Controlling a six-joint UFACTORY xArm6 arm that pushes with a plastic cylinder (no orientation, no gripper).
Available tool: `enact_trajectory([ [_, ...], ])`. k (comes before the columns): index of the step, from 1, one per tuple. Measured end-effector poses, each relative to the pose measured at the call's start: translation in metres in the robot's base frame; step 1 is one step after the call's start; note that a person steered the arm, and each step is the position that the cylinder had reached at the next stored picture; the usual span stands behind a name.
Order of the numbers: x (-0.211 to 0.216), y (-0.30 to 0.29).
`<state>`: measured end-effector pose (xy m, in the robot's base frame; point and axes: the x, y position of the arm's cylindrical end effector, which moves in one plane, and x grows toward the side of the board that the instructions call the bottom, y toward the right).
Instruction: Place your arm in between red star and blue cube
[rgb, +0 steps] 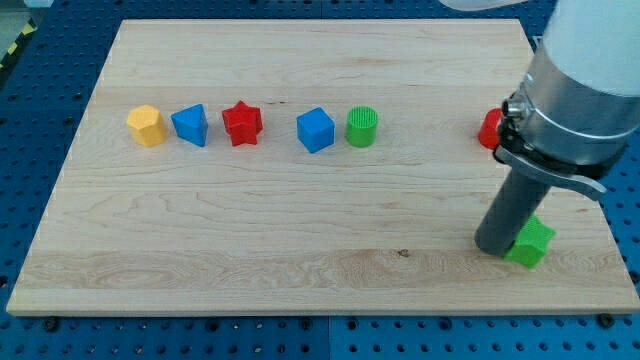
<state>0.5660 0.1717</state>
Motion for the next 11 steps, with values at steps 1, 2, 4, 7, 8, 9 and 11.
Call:
enact_trajectory([
  [1, 0.007, 0.029],
  [2, 0.013, 0.048],
  [4, 0.032, -0.006],
  [7, -0.020, -0.093],
  [8, -0.067, -0.061],
  [9, -0.116, -0.056],
  [11, -0.221, -0.060],
])
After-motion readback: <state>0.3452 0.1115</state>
